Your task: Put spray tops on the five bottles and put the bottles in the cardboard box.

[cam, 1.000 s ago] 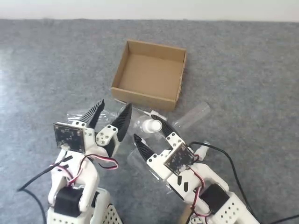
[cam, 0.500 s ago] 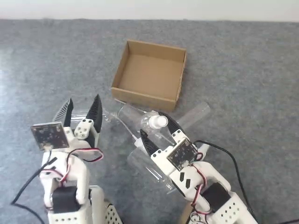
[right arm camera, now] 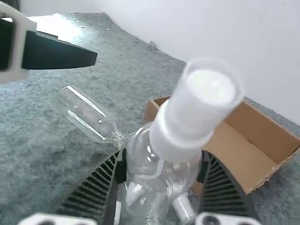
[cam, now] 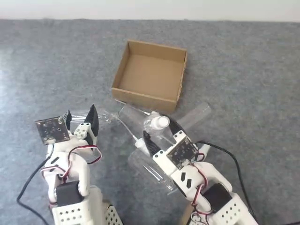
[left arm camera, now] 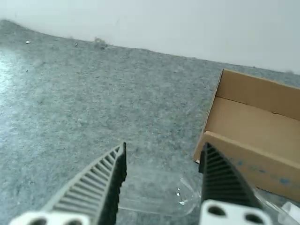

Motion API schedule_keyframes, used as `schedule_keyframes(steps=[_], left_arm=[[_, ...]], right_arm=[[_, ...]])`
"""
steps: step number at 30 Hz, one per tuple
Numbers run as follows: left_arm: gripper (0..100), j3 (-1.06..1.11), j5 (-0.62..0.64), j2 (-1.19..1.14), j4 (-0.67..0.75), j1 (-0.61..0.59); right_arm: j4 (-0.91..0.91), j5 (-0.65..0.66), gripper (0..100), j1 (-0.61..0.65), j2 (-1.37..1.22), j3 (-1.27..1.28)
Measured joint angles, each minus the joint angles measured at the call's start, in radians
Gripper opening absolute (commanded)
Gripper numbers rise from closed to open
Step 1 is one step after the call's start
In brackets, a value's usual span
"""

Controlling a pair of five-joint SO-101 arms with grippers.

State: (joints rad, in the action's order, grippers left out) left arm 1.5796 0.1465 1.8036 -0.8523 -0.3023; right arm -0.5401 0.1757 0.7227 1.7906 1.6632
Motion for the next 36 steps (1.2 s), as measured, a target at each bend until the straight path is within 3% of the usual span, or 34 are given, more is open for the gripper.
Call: schedule_keyframes(steps=[19, 36], left_arm=[[24, 0.023, 0.0, 0.0, 0.0, -0.006], [24, 0.023, 0.0, 0.0, 0.0, -0.006]], right_arm=[[-0.002, 0.0, 14.3, -0.107, 0.002, -0.02], [-0.002, 0.003, 14.3, -0.112, 0.002, -0.29]])
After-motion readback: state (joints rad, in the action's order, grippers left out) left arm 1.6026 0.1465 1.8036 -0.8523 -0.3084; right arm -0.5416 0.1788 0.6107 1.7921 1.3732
